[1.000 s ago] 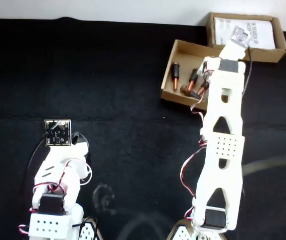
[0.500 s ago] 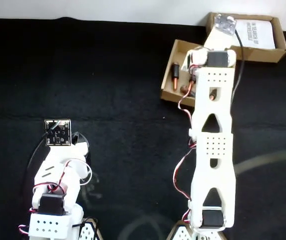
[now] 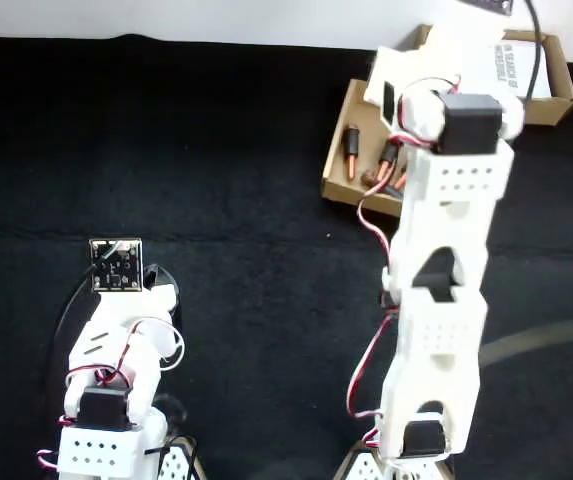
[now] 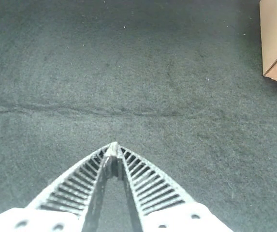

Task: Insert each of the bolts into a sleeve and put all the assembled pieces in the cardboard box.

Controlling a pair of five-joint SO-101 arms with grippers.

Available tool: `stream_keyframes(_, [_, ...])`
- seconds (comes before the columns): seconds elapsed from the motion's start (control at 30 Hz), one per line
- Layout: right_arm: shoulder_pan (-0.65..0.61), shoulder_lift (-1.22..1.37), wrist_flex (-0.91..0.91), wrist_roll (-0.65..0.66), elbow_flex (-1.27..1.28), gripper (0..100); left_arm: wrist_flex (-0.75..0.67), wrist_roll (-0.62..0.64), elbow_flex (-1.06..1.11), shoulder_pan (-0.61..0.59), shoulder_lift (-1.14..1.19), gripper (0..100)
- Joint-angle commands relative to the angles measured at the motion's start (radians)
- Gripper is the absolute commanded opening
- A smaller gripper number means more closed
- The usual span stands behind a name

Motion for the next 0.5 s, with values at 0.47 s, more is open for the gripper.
stream_keyframes(0.47, [-0.012,-0.955,0.010,0.018,0.932,0.6,0.000,-0.005,0.016,-0.010,-0.001,1])
